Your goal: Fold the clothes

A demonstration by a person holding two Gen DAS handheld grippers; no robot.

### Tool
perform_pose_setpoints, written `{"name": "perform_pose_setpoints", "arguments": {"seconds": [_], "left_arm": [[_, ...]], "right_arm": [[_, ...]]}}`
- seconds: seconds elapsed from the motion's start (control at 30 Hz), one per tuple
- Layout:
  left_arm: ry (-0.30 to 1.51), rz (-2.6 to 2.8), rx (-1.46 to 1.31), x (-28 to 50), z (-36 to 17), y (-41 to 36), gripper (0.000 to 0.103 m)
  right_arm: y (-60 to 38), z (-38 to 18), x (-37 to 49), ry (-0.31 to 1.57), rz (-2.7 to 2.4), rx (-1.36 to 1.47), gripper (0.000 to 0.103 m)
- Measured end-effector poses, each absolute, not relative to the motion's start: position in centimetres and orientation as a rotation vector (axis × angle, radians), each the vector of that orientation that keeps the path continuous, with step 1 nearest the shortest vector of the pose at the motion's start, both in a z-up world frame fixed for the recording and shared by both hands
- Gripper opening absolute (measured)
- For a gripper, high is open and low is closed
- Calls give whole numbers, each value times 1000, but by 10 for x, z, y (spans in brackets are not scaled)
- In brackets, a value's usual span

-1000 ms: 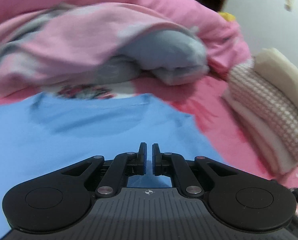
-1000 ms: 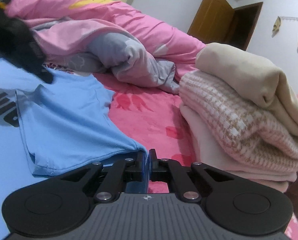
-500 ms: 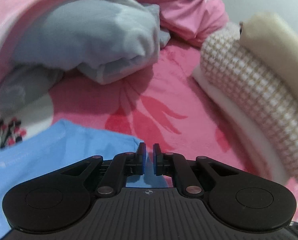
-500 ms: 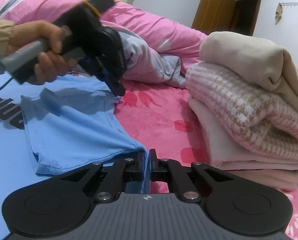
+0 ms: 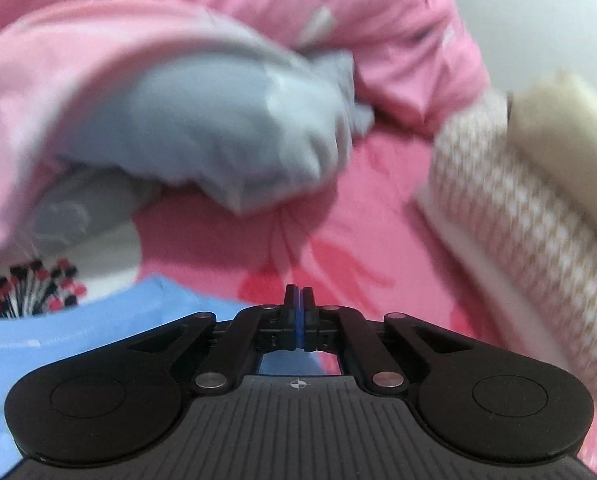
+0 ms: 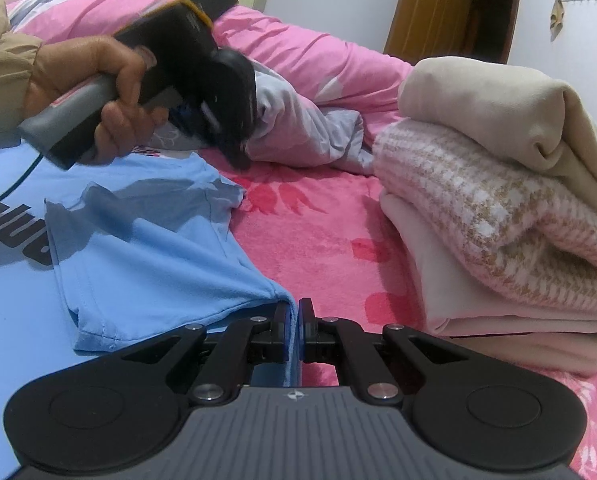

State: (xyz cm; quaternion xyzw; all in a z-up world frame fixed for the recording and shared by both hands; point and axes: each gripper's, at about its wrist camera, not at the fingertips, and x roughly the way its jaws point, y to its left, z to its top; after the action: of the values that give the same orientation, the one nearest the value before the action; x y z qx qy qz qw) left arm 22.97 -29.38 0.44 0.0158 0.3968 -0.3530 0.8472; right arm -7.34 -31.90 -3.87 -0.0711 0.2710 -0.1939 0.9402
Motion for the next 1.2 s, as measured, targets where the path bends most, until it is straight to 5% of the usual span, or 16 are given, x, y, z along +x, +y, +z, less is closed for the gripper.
{"name": "perform_pose_setpoints", "arguments": {"seconds": [0.33,0.57,0.77,0.93,1.2], "left_arm": [[910,-817,89,230,2,-296,3],[914,-804,272,215,-13,-312,31],[908,-806,293,211,-17,-311,30],[902,-789,250,214,-16,-306,3],[843,-797,61,226,4,-300,1]], "right_arm": [[-321,-40,-71,560,-393,-133,3],[-321,-41,-71,564,-391,-130,3],[-321,-41,-72,567,-390,-127,3],[-320,-41,-72,567,-391,-127,3],[-320,-42,-71,571,-392,-127,3]]}}
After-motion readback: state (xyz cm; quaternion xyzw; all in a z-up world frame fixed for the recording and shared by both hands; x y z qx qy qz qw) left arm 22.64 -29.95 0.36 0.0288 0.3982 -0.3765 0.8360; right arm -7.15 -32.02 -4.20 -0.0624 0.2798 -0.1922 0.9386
